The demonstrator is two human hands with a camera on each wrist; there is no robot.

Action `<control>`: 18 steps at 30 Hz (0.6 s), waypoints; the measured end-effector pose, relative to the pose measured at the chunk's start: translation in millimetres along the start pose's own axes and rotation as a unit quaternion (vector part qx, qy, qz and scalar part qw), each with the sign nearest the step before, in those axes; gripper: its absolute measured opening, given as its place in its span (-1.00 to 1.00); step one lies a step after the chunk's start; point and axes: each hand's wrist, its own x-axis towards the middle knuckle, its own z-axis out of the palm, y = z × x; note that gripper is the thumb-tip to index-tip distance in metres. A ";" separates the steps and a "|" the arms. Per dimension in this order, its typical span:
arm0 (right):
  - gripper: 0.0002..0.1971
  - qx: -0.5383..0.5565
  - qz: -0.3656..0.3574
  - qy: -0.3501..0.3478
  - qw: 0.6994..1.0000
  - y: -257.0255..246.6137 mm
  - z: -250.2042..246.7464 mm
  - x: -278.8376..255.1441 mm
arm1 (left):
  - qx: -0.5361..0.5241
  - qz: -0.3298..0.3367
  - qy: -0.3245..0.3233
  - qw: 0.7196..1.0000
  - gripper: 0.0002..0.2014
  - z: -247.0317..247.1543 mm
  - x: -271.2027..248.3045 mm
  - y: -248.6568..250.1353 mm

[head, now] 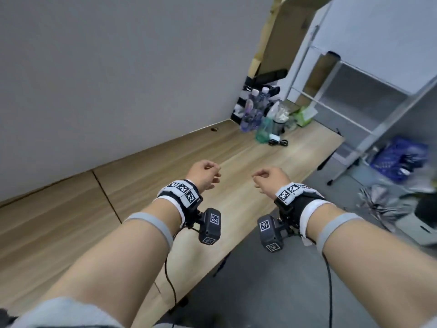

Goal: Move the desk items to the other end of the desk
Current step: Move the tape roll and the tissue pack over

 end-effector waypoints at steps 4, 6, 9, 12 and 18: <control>-0.88 0.050 0.038 0.049 0.997 42.3 -59.6 21.2 | 0.022 0.003 -0.061 0.998 -0.91 75.5 29.3 25.4; -0.84 0.058 0.040 0.067 0.995 62.2 -83.0 36.0 | 0.037 0.004 -0.067 0.997 -0.90 108.1 47.1 34.2; -0.80 0.059 0.039 0.072 0.995 94.8 -113.0 64.5 | 0.054 0.000 -0.063 0.997 -0.90 157.9 81.9 40.7; -0.78 0.055 0.037 0.062 0.996 132.0 -145.6 107.4 | 0.061 -0.015 -0.052 0.997 -0.90 213.0 122.5 47.7; -0.88 -0.023 0.010 0.032 0.999 186.2 -239.9 201.7 | 0.030 -0.045 -0.009 0.998 -0.81 322.4 192.5 82.4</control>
